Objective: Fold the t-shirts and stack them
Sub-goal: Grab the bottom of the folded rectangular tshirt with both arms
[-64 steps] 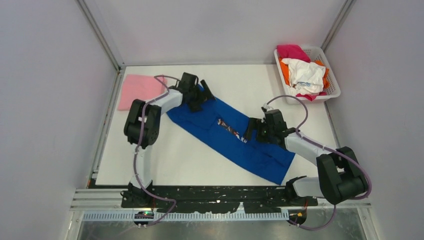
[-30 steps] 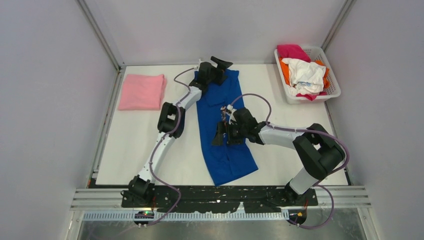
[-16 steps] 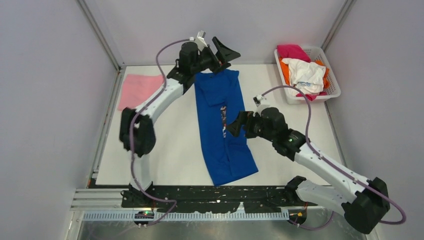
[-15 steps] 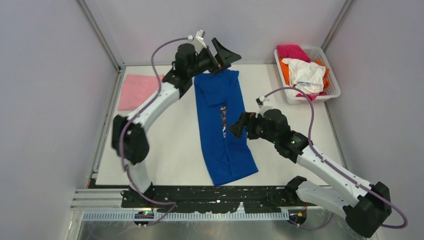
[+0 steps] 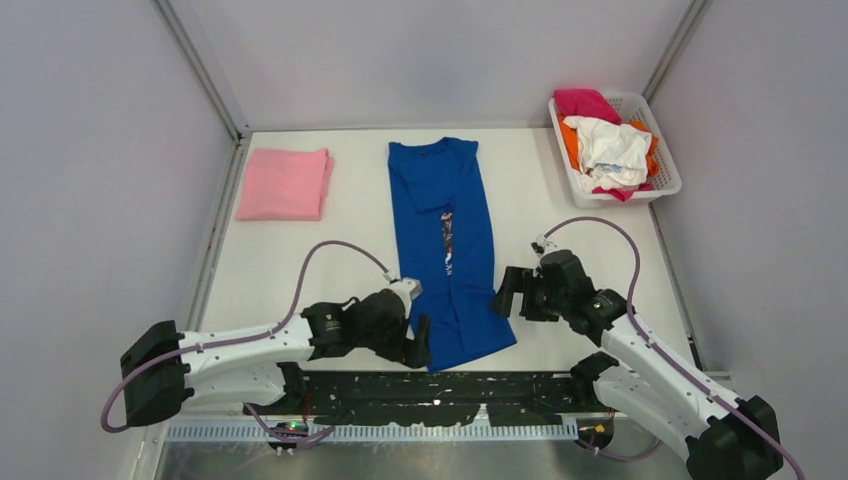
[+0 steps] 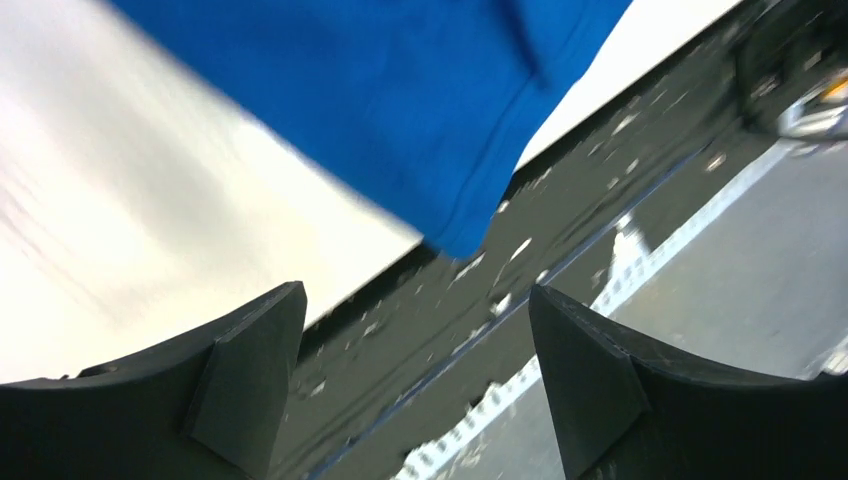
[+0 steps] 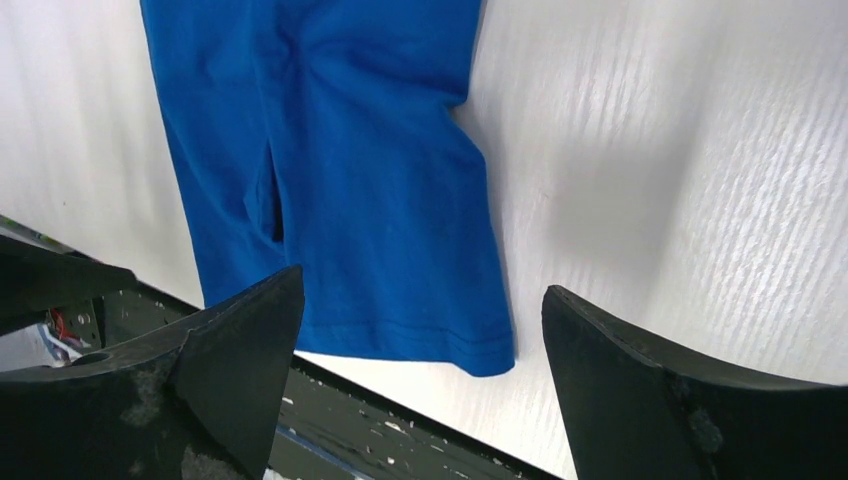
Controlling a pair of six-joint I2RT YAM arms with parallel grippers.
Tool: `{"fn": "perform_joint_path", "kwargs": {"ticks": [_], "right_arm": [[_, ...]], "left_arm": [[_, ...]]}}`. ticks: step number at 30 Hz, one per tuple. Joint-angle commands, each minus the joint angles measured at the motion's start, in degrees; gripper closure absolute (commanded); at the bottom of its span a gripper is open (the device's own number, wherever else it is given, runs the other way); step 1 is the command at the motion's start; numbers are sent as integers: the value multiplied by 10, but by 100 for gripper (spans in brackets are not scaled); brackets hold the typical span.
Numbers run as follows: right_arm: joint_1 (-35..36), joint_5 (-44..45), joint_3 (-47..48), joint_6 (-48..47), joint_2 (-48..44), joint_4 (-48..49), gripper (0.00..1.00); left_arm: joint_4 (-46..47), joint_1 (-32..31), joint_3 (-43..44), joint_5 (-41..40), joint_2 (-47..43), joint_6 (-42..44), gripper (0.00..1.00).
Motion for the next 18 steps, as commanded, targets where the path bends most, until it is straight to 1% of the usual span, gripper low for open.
{"fn": "perform_joint_path", "kwargs": {"ticks": [1,3,5,8,11,14,16,18], "right_arm": [[-3,-48,-12,-8,-9,-3,6],[-3,-49,-24,-5,-8,2,7],[-3,-45,-41,0,-9,5,8],[-3,-48,-54,3,-10,5,12],[-3,-56,-65,3,-10,7,15],[-3,-63,-73,6,-13,10,17],[-2,-71,-81,10,-17,21,20],[-3,-76,-87,10,-15,27,24]], "left_arm": [[-10,-41,-13,-34,-2,-70,17],[30,-45,-31,-23,21,-91,21],[47,-45,-31,-21,47,-100,26],[55,-46,-12,2,88,-102,31],[57,-47,-1,16,122,-107,39],[52,-46,7,21,143,-115,45],[47,-47,15,25,156,-115,50],[45,-46,23,29,170,-113,51]]}}
